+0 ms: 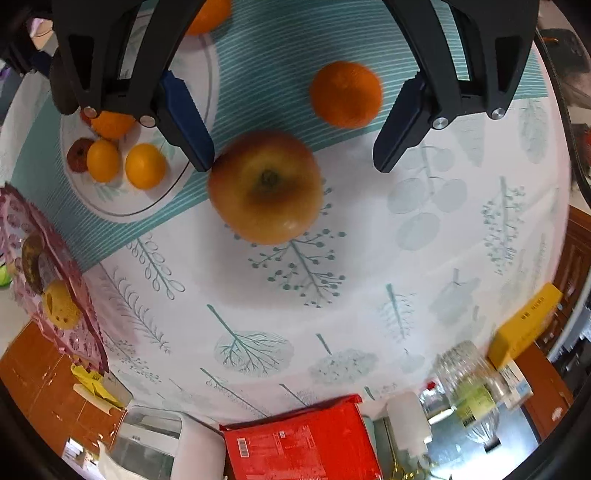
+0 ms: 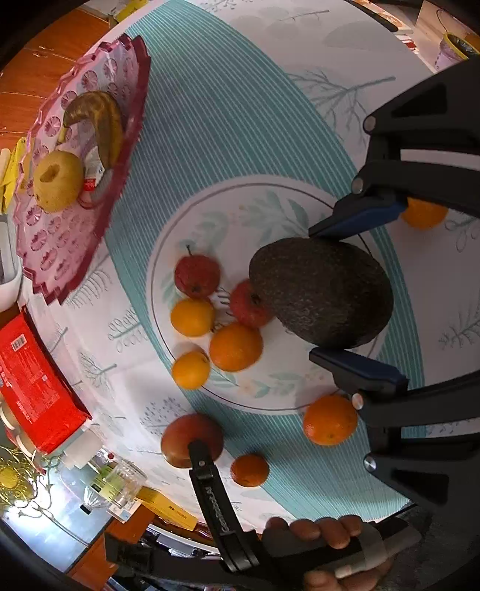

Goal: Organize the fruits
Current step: 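Grasp the dark avocado with the right tool while the left tool grasps the red apple, then carry the avocado with the right tool while the left tool carries the apple over the pink bowl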

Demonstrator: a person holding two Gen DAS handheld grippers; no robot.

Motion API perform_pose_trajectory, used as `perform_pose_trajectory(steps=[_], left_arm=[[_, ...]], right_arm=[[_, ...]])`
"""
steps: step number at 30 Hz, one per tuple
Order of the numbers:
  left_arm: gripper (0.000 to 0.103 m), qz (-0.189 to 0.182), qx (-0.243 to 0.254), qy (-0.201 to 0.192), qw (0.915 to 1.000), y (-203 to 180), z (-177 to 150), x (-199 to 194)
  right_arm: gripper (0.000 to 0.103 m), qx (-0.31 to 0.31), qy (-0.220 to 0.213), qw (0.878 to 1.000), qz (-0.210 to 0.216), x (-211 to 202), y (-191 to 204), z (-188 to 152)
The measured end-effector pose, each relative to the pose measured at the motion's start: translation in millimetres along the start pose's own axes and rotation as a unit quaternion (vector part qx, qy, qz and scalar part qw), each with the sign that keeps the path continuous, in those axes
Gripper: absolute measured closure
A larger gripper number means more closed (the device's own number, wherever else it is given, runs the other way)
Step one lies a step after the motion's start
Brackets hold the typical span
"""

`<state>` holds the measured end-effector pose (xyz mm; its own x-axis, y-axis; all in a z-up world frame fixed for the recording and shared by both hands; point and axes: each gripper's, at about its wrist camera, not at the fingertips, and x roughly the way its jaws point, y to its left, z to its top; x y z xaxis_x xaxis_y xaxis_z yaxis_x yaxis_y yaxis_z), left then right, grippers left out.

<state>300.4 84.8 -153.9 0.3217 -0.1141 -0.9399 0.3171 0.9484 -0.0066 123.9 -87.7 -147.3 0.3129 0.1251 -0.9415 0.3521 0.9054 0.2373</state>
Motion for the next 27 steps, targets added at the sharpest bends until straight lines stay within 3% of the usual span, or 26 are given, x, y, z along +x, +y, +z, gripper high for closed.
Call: perform_pose_trajectory(steps=[6,10,19,27], left_arm=[[0.017,0.001,-0.008,0.014,0.9999,-5.6,7.9,20.9],[0.035,-0.021,-0.012,0.022,0.9995,-8.4,9.4,29.5],[0.036,0.003,-0.008,0.016,0.9998,-14.4,5.8,26.4],[0.036,-0.002,-0.015,-0.001,0.9999,-20.2,-7.0,-11.0]], right_arm=[[0.044,0.002,0.001,1.000,-0.001,3.1,-8.7,5.2],[0.044,0.002,-0.002,1.000,0.000,3.9,-12.8,7.8],[0.044,-0.004,-0.006,1.000,0.009,3.8,-16.6,10.3],[0.044,-0.028,-0.031,0.999,0.027,-12.0,-12.8,8.1]])
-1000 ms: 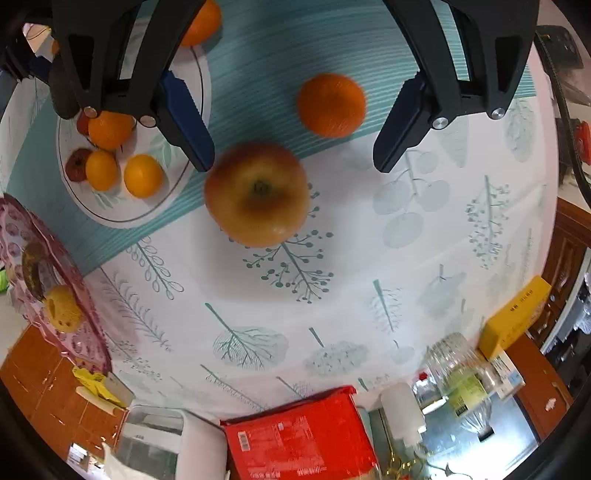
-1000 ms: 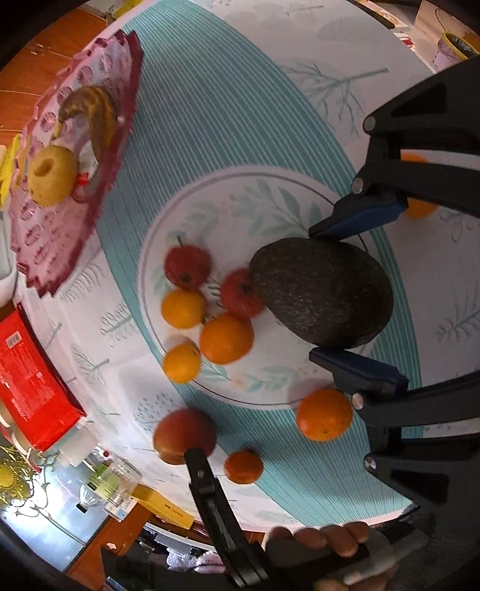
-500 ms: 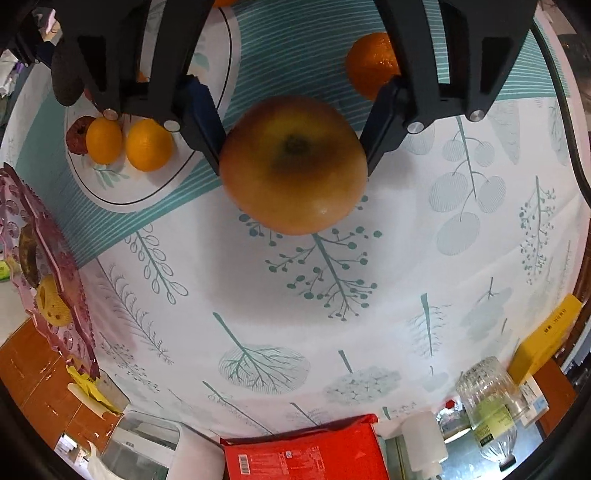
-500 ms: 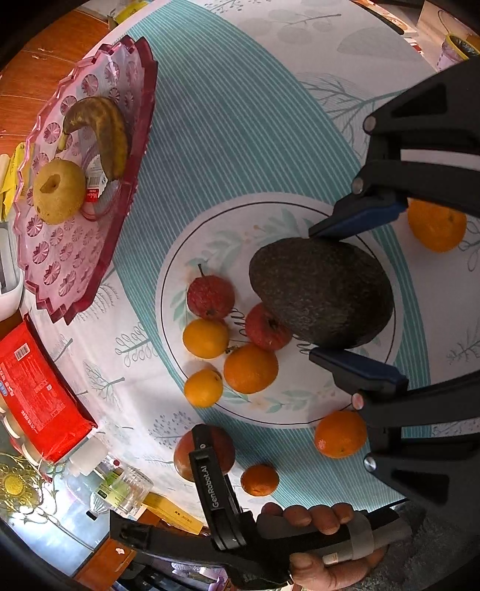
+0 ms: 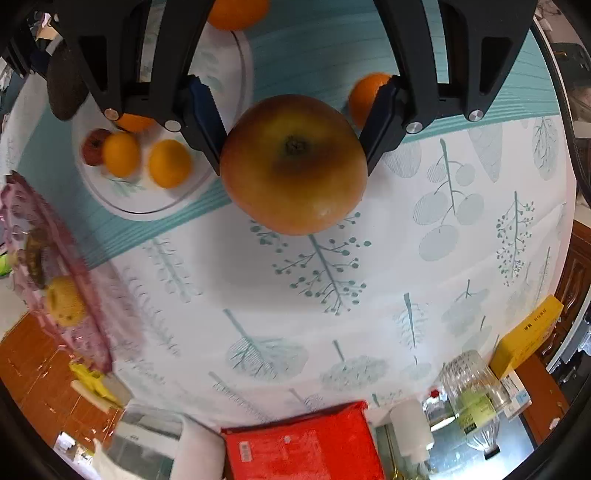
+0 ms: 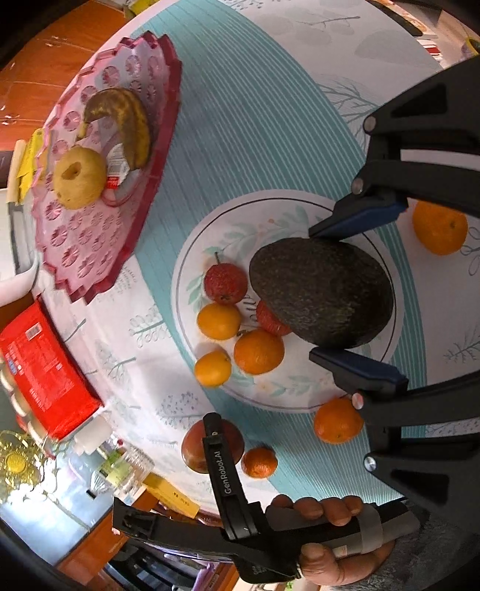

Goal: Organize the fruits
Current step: 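Carry the avocado with the right tool while the left tool carries the apple over the pink bowl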

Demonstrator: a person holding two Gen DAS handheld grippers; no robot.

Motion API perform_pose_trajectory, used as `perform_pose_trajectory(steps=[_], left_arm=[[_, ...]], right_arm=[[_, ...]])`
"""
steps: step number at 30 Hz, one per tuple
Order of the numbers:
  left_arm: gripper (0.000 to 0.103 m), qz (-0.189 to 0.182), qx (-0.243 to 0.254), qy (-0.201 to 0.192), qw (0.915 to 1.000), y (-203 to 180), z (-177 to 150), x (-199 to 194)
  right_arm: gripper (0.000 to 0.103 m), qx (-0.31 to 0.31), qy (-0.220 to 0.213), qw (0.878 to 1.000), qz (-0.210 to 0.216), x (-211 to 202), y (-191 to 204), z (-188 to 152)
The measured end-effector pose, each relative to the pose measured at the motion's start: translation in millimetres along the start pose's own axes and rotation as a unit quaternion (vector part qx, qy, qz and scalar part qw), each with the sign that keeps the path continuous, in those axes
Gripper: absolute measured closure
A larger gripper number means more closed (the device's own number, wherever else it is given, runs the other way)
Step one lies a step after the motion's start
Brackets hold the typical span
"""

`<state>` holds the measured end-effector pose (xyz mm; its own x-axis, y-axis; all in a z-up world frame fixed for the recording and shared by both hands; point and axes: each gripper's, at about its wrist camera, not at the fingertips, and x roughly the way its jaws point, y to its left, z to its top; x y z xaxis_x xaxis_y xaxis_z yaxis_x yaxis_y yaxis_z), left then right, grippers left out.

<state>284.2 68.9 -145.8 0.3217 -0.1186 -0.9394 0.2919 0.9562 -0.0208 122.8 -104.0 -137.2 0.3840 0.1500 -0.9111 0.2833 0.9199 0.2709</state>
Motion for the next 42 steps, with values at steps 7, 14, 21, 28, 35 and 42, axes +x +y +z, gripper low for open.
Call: perform_pose_trajectory(steps=[7,14,21,28,35,42], left_arm=[[0.036,-0.017,0.027,-0.039,0.9987,-34.0,-2.1,-50.9],[0.036,-0.034,0.060,-0.082,0.9942,-88.0,8.1,-94.2],[0.036,-0.040,0.069,-0.104,0.9913,-140.2,25.3,-111.4],[0.036,-0.040,0.063,-0.097,0.9925,-188.0,45.1,-92.1],[0.036,-0.027,0.059,-0.087,0.9940,-219.8,56.7,-70.2],[0.036,-0.014,0.059,-0.074,0.9954,-236.9,63.9,-50.4]], right_arm=[[0.044,-0.020,-0.053,0.998,0.016,-30.9,-1.9,3.4],[0.044,-0.022,-0.104,0.994,0.028,-67.1,-21.2,18.1],[0.044,-0.016,-0.153,0.988,0.026,-103.3,-61.9,51.9],[0.044,-0.032,-0.184,0.982,0.005,-115.7,-99.0,92.7],[0.044,-0.041,-0.186,0.982,-0.004,-104.5,-133.1,123.4],[0.044,-0.047,-0.179,0.983,-0.008,-92.0,-153.1,137.4]])
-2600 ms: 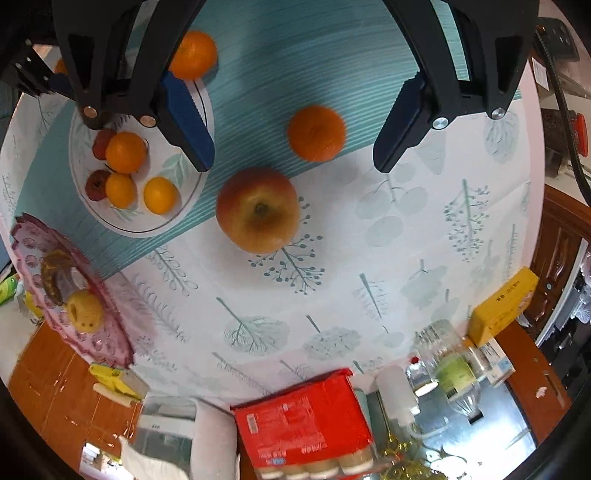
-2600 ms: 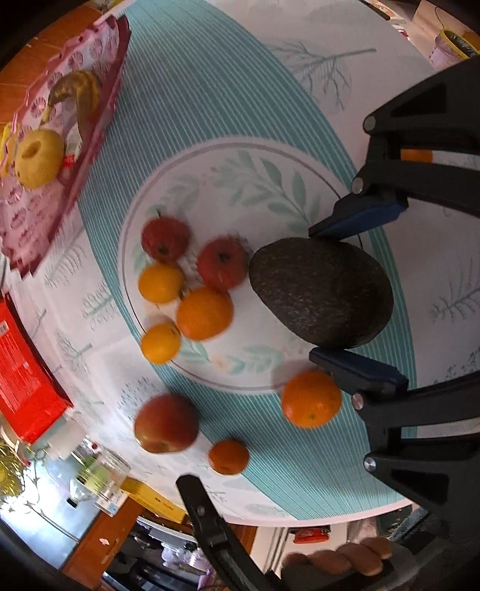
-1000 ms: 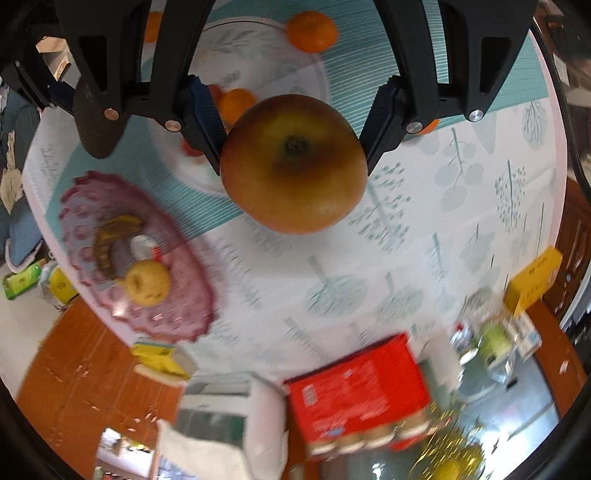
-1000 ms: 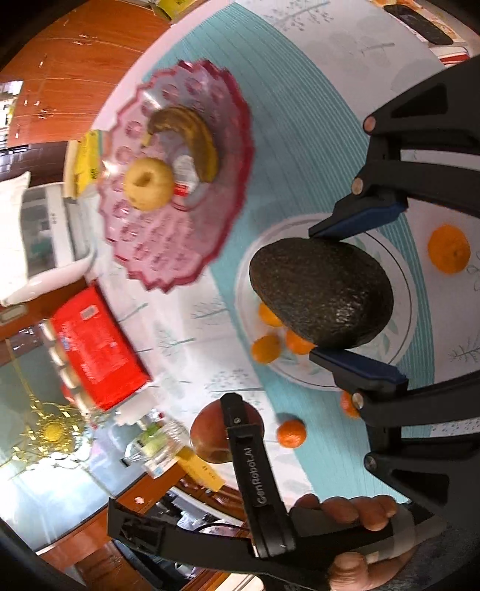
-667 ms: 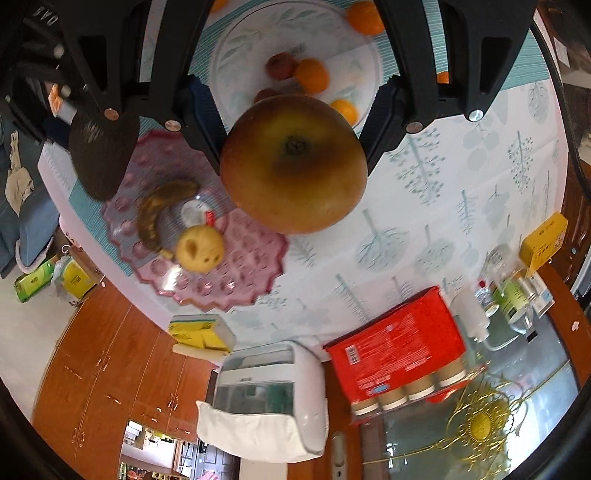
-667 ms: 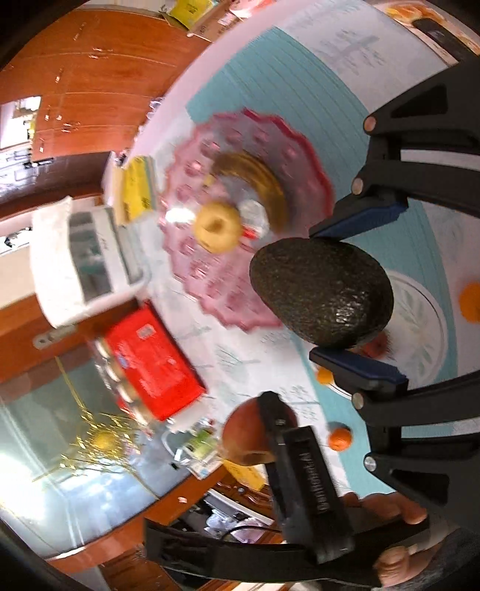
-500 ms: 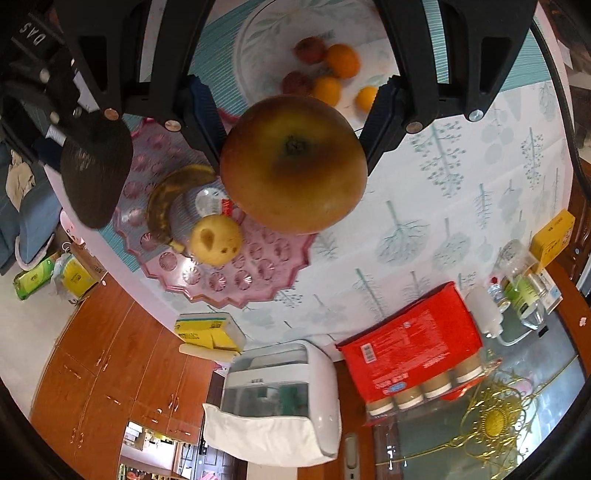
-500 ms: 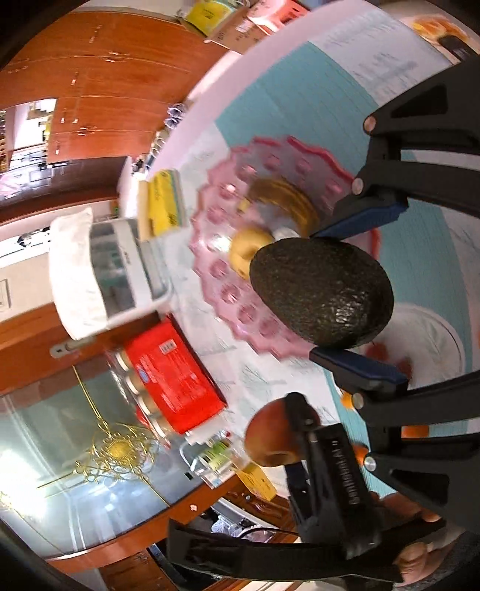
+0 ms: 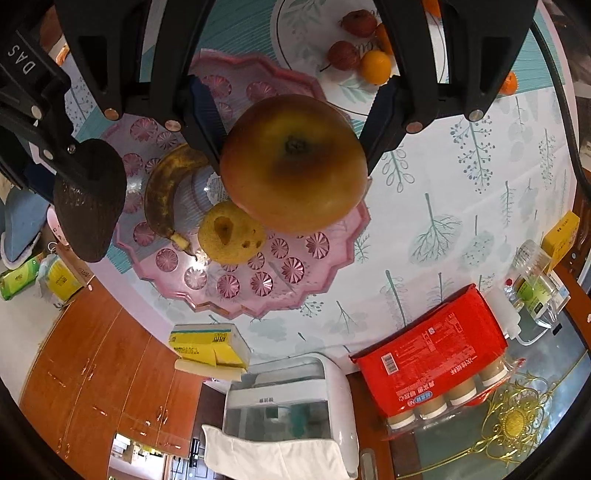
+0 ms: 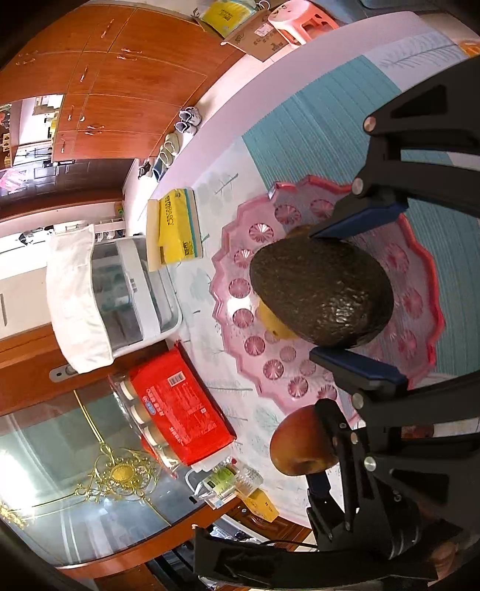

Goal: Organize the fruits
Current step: 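Carry the avocado with the right tool while the left tool carries the apple over the pink bowl, then release the avocado into the bowl with the right tool while the left tool releases the apple there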

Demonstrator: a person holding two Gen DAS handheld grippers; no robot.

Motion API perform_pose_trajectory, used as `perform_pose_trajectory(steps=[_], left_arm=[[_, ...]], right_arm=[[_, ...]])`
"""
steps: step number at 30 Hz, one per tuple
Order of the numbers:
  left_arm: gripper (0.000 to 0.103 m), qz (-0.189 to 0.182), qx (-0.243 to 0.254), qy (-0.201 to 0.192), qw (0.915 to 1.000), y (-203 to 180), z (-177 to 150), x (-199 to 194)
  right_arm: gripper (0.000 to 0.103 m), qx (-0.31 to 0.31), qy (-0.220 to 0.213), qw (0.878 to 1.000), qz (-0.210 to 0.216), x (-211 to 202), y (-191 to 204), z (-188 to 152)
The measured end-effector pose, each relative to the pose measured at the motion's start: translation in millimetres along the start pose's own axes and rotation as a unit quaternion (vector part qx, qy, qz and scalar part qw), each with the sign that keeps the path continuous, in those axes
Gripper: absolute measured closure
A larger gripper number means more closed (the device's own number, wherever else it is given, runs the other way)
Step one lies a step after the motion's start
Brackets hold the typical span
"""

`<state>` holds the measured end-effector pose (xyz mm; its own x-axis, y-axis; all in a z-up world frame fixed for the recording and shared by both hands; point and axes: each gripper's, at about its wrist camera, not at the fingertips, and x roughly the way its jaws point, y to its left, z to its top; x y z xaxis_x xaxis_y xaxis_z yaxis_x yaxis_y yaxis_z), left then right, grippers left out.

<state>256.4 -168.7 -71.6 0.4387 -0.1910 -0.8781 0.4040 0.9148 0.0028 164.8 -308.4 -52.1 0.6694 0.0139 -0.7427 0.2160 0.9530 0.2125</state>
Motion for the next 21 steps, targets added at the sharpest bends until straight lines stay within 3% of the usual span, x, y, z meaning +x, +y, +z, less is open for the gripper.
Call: perform_pose_trajectory(steps=[9,21], left_arm=[[0.036,0.018,0.022,0.033,0.9991,-17.7,-3.7,34.8],[0.034,0.023,0.028,0.074,0.9966,-23.6,-19.0,57.6]], right_arm=[[0.044,-0.005,0.019,1.000,-0.020,25.6,-15.8,0.5],[0.044,-0.013,0.076,0.997,-0.025,61.1,-22.3,-8.1]])
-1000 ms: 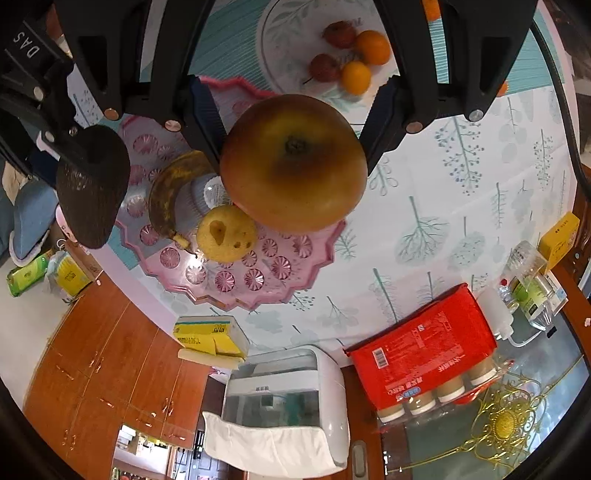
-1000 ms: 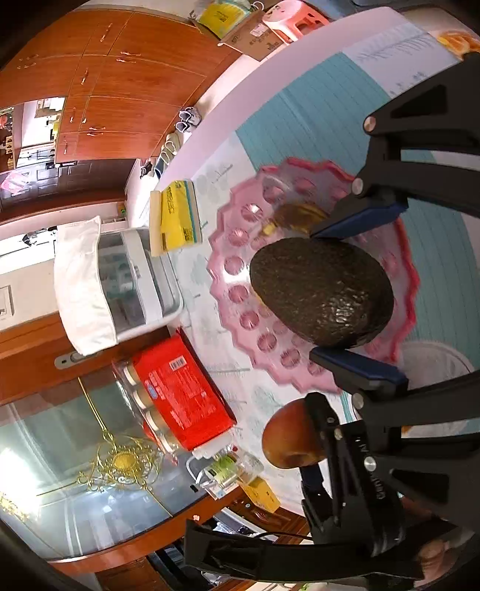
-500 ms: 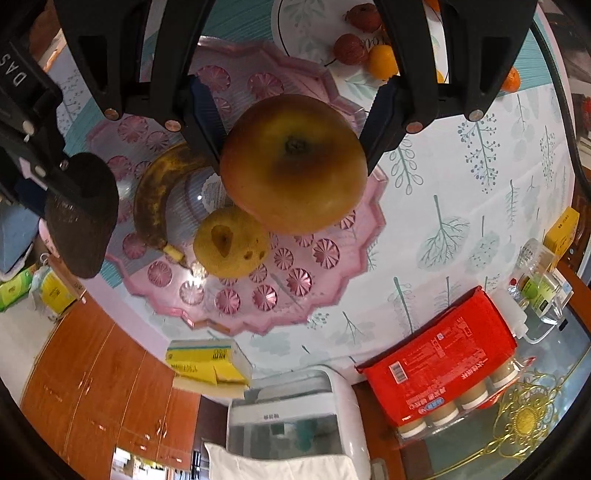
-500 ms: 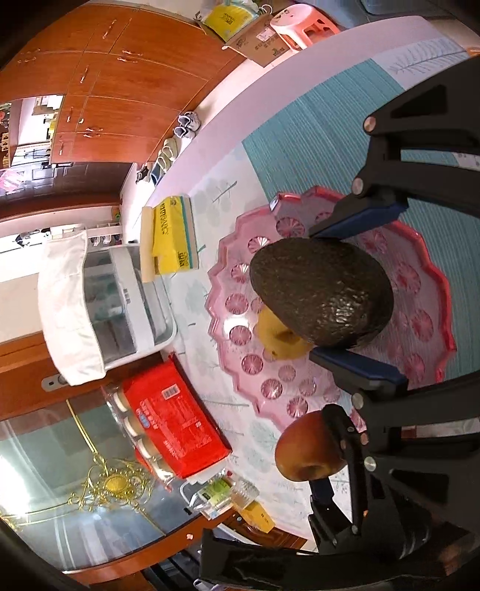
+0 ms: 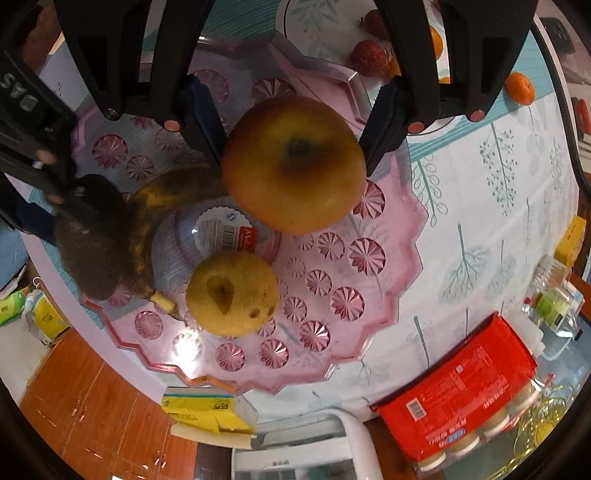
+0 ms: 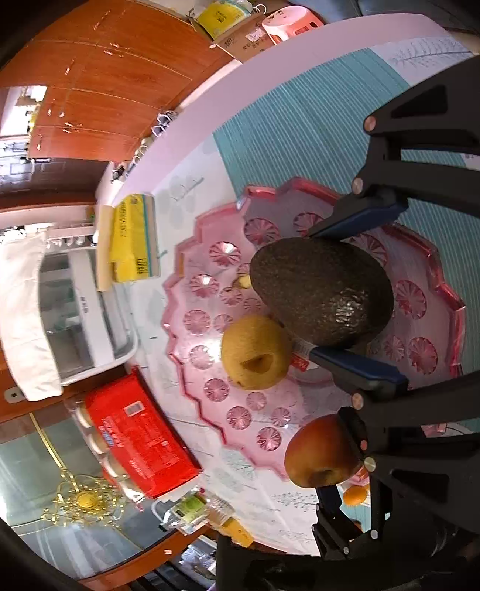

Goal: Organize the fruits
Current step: 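Release the avocado into the bowl with the right tool while the left tool releases the apple there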

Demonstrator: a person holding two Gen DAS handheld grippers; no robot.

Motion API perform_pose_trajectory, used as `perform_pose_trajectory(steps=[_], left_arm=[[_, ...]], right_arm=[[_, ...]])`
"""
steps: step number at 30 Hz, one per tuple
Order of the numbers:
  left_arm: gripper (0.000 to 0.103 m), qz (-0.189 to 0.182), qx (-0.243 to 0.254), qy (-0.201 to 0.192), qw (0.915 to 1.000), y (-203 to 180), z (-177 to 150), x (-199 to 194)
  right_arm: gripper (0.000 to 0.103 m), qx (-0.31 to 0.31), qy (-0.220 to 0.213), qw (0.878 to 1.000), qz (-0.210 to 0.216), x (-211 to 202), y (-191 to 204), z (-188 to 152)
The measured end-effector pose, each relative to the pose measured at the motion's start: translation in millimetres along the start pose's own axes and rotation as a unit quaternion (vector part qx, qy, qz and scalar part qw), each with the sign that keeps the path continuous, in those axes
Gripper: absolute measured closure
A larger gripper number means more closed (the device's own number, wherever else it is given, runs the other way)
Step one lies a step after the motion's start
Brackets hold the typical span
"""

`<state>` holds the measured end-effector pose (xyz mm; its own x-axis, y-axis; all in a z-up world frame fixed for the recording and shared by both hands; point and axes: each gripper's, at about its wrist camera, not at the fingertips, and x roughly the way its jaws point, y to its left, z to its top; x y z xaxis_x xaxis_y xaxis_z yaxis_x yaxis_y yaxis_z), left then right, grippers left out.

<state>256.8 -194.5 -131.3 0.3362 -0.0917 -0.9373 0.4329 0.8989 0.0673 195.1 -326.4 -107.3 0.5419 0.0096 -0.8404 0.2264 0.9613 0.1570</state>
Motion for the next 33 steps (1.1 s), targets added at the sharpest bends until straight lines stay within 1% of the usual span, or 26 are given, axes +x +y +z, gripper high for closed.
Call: perform_pose_trajectory(steps=[1,2,4,7,13,17,27,33], left_arm=[[0.027,0.005,0.002,-0.006,1.0000,-0.8,-0.6,-3.6],[0.018,0.008,0.003,-0.011,0.9999,-1.4,-0.6,-6.3],[0.016,0.017,0.002,-0.026,0.9995,-1.0,-0.1,-13.6],[0.016,0.019,-0.004,-0.026,0.9995,2.6,0.9,-19.0],[0.016,0.026,-0.019,-0.029,0.9990,11.3,-4.1,-32.5],[0.016,0.034,-0.025,-0.034,0.9985,16.4,-7.6,-42.6],[0.016,0.038,-0.045,-0.050,0.9970,24.5,-22.7,-78.0],[0.016,0.040,-0.043,-0.059,0.9965,23.5,-36.1,-98.2]], right_arm=[[0.042,-0.003,0.009,1.000,-0.001,3.4,0.6,-0.1],[0.042,-0.007,0.006,1.000,-0.002,3.1,1.6,-0.1],[0.042,-0.017,-0.012,1.000,-0.002,-3.1,5.1,2.2],[0.040,-0.022,-0.020,1.000,0.003,-8.7,9.8,8.2],[0.039,-0.010,-0.019,1.000,0.011,-14.5,10.6,11.2],[0.039,-0.006,-0.018,1.000,0.017,-21.7,11.3,8.2],[0.039,-0.016,-0.023,0.999,0.025,-47.9,20.6,-0.7],[0.039,-0.022,-0.035,0.999,0.027,-68.8,25.6,-6.8]])
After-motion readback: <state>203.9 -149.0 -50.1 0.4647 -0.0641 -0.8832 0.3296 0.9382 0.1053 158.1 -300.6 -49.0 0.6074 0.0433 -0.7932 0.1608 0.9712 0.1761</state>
